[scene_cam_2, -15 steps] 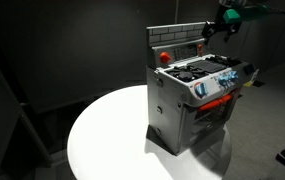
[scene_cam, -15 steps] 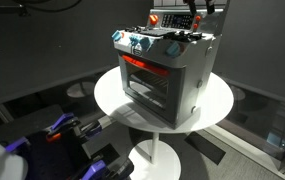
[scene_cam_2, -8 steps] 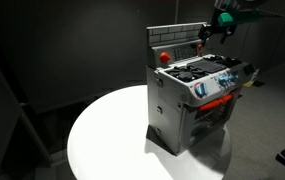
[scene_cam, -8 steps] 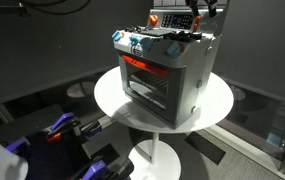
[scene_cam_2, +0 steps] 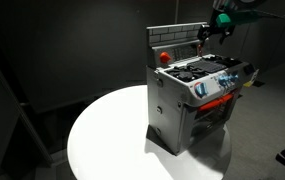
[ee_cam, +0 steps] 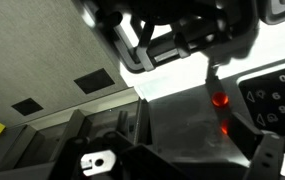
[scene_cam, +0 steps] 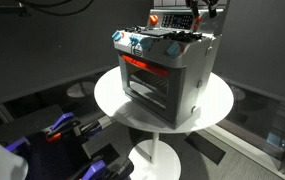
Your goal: Press the top switch on the stove
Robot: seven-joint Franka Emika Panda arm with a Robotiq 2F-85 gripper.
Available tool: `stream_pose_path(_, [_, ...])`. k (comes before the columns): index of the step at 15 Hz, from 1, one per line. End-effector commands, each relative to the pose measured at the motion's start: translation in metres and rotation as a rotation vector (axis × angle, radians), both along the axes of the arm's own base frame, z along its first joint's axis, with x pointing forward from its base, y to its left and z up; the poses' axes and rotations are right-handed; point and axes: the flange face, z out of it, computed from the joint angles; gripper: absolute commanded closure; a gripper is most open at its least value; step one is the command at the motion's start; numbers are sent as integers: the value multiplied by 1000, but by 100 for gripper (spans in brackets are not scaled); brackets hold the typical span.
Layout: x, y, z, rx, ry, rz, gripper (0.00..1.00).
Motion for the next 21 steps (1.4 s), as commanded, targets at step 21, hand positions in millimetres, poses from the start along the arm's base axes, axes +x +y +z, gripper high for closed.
stream_pose_path(21, [-23, 2, 7, 47, 155, 68, 0])
